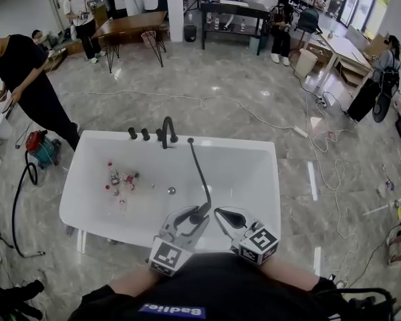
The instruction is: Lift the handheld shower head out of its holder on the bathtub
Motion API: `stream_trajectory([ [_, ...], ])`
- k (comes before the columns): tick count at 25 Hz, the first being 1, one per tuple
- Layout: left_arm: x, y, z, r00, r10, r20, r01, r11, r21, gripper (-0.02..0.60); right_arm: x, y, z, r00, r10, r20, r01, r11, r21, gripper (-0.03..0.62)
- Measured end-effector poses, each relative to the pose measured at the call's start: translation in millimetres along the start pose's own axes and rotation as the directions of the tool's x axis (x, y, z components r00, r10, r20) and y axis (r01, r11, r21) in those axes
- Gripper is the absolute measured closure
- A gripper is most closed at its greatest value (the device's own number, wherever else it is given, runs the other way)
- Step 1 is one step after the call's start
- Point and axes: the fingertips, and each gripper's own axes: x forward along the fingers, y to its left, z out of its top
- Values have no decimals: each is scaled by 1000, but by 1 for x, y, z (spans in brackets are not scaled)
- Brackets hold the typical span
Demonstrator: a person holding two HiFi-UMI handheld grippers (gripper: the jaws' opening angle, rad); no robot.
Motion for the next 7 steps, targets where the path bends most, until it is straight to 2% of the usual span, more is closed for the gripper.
stream_trajectory([
  [7,4,-10,-10,1000,-7,-7,7,1000,-12,445,-6,-4,-6,1000,1,-2,-1,1000,-4,594],
])
